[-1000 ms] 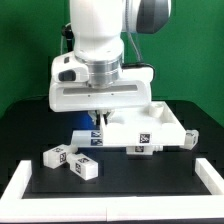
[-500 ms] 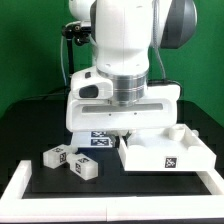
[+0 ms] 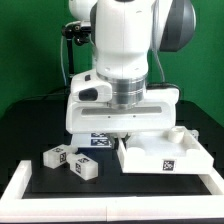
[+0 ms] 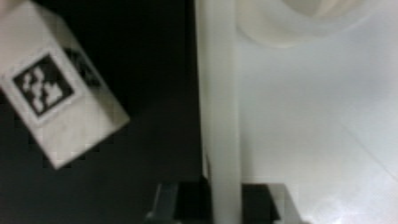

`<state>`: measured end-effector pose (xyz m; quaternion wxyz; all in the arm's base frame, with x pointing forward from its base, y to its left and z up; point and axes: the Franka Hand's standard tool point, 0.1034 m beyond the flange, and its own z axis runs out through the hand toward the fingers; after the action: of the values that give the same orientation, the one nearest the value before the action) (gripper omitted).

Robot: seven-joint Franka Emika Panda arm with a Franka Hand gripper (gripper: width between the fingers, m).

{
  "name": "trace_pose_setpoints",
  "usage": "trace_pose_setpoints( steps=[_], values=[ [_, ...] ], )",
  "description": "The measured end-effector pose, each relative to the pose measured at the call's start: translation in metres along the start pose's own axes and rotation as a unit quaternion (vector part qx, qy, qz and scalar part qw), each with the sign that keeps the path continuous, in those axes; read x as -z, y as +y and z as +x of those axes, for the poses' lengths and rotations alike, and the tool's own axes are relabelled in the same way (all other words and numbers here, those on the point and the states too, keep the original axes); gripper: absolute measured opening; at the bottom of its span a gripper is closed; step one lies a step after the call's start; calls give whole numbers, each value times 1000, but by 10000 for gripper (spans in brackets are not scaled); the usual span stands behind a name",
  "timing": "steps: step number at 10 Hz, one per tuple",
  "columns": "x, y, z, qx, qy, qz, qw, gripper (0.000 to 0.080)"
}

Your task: Assemble one leg

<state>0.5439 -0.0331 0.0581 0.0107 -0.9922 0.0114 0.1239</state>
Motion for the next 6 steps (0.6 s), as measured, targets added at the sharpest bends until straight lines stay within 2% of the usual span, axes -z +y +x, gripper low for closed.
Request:
trace_pose_setpoints(
  steps=[1, 2, 4, 6],
  values=[
    [-7, 4, 5, -8, -2, 4, 1000, 54],
    [-13, 2, 7, -6, -2, 2, 1000, 54],
    [-28, -13, 12, -25, 3, -3, 1000, 54],
    [-27, -12, 28, -25, 44, -8, 999, 54]
  ],
)
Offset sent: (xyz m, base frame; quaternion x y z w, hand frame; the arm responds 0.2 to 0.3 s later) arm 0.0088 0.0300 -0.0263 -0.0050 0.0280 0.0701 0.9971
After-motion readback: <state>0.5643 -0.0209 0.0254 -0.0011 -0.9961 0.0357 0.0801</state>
